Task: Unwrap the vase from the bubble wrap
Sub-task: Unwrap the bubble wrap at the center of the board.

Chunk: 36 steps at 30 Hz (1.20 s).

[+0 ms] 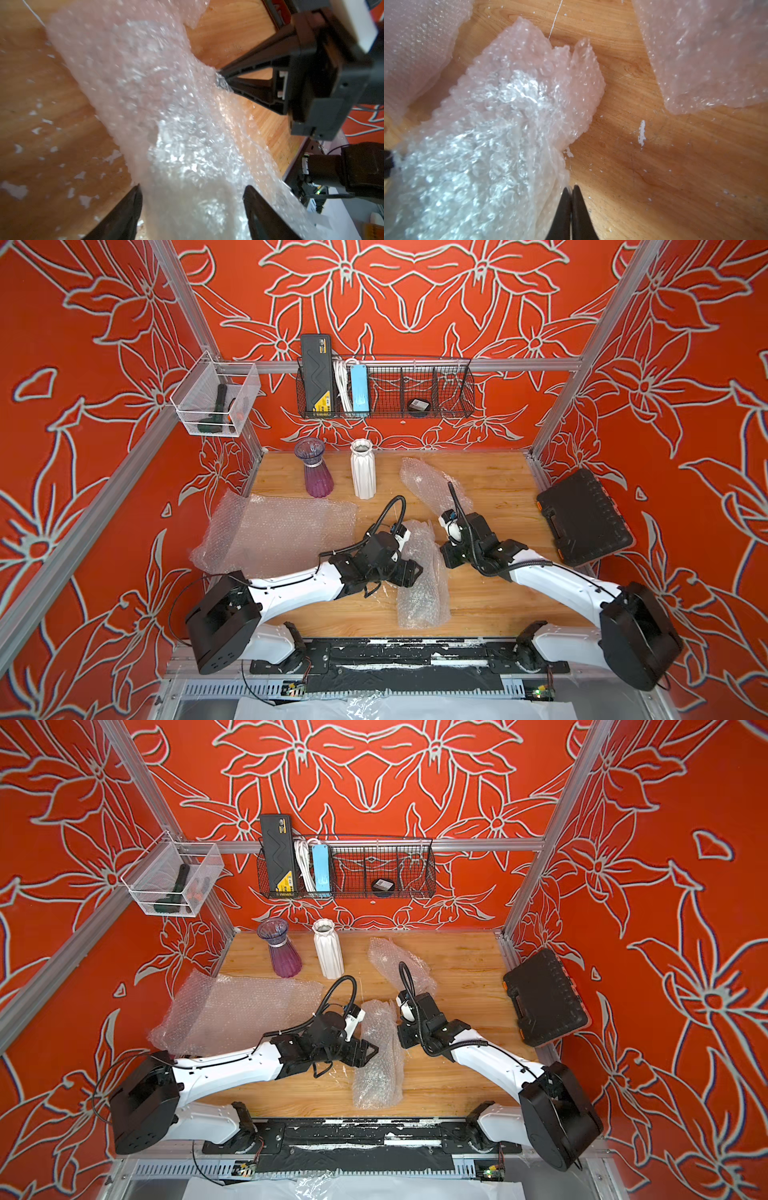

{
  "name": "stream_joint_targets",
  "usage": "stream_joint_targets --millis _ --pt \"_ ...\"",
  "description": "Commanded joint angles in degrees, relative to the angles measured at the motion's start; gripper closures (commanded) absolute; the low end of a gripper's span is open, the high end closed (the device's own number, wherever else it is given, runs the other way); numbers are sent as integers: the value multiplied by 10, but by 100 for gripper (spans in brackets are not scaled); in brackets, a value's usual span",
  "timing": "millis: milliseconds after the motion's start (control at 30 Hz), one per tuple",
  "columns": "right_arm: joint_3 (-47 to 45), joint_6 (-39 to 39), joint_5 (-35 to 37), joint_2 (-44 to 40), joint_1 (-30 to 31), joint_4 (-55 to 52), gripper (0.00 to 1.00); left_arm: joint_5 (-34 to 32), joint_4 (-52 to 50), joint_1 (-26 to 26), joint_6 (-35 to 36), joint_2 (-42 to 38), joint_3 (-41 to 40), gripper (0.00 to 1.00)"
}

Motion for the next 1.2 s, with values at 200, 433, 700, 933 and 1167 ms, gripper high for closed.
stream_joint_targets --millis 200,433,700,933,1167 --pt "-3 1 -11 -37 -7 3 67 16 -22 40 23 46 71 18" --pt "13 -6 -9 -52 -7 -18 31 -1 -17 48 26 101 99 24" --pt "24 -2 -50 11 -7 16 23 9 -6 49 17 114 101 31" --pt "26 -10 -29 28 -7 16 56 13 -1 49 16 116 95 48" --pt "26 -10 -24 31 -7 16 90 6 -5 49 22 119 91 71"
